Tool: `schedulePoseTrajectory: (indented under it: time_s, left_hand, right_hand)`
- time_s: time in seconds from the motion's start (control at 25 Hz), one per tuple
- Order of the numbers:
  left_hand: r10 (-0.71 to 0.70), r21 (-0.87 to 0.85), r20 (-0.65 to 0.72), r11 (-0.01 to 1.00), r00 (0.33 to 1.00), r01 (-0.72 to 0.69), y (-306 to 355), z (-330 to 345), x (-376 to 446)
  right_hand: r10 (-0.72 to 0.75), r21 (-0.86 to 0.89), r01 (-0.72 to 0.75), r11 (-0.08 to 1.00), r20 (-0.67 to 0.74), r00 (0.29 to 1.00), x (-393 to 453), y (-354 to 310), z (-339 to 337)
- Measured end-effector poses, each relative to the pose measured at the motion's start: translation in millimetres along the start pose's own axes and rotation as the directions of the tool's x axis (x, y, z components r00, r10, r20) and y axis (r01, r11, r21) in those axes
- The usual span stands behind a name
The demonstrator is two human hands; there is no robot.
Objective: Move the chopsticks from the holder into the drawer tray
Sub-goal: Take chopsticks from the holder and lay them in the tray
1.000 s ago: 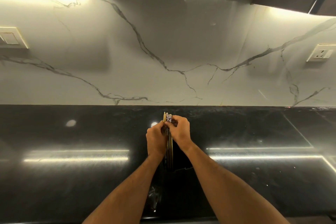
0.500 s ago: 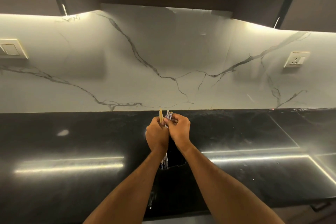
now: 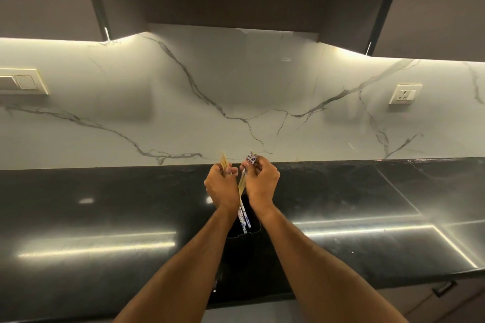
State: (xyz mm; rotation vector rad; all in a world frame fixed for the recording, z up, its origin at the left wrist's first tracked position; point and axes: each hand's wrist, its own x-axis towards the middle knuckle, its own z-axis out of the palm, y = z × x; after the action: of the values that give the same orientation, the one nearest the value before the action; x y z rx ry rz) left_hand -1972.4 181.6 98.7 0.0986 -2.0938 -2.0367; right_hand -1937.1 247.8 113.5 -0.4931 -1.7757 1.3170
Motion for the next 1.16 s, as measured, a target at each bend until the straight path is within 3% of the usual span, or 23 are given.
schedulePoseTrajectory:
  time_s: [0.16, 0.28, 0.4, 0.52, 0.64, 0.76, 0.88, 1.0, 1.16]
  left_hand:
    - [-0.035, -0.126, -0.143, 0.992, 0.989, 0.017, 4.3, -14.2, 2.5]
    - [-0.108, -0.219, -0.254, 0.974, 0.961, 0.051, 3.8, -28.4, 7.6]
    - [-0.316, -0.401, -0.276, 0.896, 0.908, 0.19, -1.8, -35.5, 8.9]
    - [-0.503, -0.565, -0.128, 0.745, 0.855, 0.354, -9.7, -35.4, 0.8]
    - [-0.548, -0.63, 0.048, 0.632, 0.835, 0.451, -13.0, -32.9, -7.9]
    - [-0.553, -0.706, 0.149, 0.522, 0.82, 0.479, -10.9, -35.0, -13.4]
    - [-0.57, -0.742, 0.216, 0.432, 0.793, 0.513, -13.2, -37.7, -17.3]
    - [-0.617, -0.779, 0.263, 0.317, 0.742, 0.54, -15.5, -36.7, -17.1]
    - [-0.648, -0.812, 0.284, 0.23, 0.706, 0.537, -11.3, -36.6, -17.3]
  right_hand:
    - [0.101, 0.233, -0.047, 0.971, -0.225, 0.969, 7.0, -11.0, -11.2]
    - [0.431, 0.599, -0.163, 0.784, -0.336, 0.838, 16.0, -10.0, -26.6]
    - [0.732, 0.844, -0.248, 0.476, -0.223, 0.644, 15.1, -0.5, -38.1]
    - [0.8, 0.886, -0.314, 0.342, -0.099, 0.592, -0.4, 0.9, -33.0]
    - [0.789, 0.793, -0.439, 0.423, -0.084, 0.609, -14.6, 3.8, -25.5]
    - [0.703, 0.554, -0.514, 0.655, -0.197, 0.683, -21.3, 13.8, -25.3]
    - [0.562, 0.313, -0.482, 0.819, -0.263, 0.784, -21.3, 17.0, -30.4]
    - [0.422, 0.121, -0.404, 0.907, -0.265, 0.867, -19.9, 16.0, -34.8]
    - [0.361, -0.061, -0.385, 0.921, -0.235, 0.902, -19.7, 20.2, -42.3]
